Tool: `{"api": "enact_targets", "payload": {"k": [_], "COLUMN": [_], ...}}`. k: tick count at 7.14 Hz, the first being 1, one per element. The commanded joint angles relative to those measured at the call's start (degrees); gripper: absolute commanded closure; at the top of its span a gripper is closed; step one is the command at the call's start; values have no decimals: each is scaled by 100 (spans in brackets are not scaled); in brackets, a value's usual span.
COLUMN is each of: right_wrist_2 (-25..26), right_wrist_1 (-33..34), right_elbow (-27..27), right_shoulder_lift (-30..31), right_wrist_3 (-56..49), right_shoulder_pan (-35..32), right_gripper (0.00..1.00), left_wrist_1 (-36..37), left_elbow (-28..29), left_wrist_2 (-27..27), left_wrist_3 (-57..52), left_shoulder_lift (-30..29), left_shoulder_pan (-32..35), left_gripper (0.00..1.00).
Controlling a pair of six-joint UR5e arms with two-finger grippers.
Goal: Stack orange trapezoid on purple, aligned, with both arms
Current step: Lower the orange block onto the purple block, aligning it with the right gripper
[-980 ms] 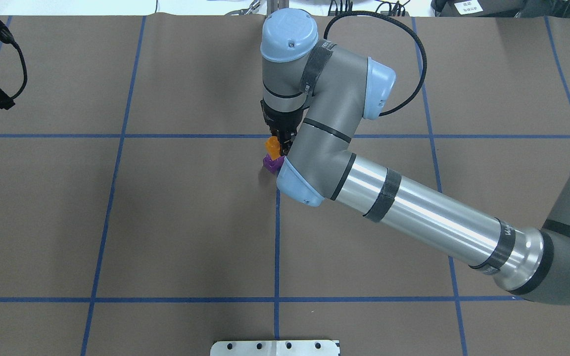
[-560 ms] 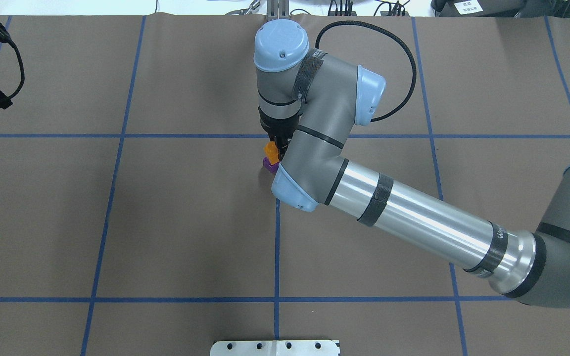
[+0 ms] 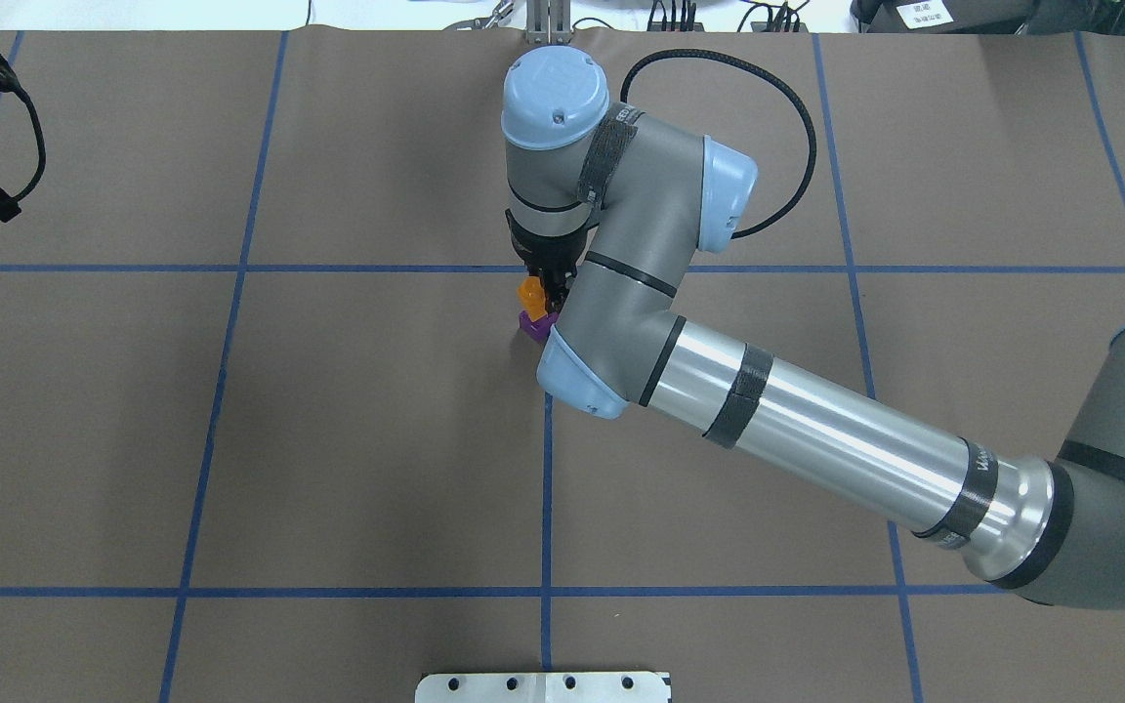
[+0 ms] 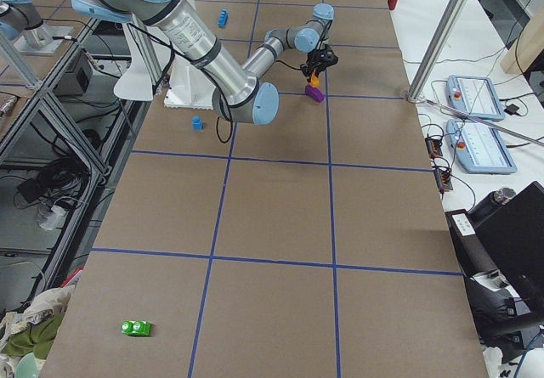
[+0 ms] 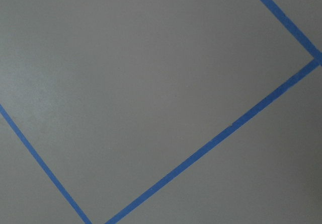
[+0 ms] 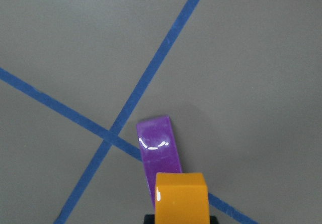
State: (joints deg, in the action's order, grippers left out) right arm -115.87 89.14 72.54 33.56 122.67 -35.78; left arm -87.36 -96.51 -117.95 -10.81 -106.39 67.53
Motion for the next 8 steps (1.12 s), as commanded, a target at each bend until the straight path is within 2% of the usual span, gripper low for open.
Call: {"api": "enact_targets", "payload": {"k": [1,8], "right_wrist_2": [21,29], "right_wrist_1": [-124,-239], "right_elbow": [-81,-161], "right_shoulder_lift": [10,10], "right_wrist_3": [-15,-68], "right_shoulder_pan": [0,18], "right_gripper": [100,100], "left_wrist_1": [0,0], "left_elbow": [0,-8], "left_wrist_2": [0,0], "left_wrist_3": [0,17], "left_shoulder_lift": [21,21], "left_shoulder_pan": [-3,-3], "left_gripper": [0,0]}}
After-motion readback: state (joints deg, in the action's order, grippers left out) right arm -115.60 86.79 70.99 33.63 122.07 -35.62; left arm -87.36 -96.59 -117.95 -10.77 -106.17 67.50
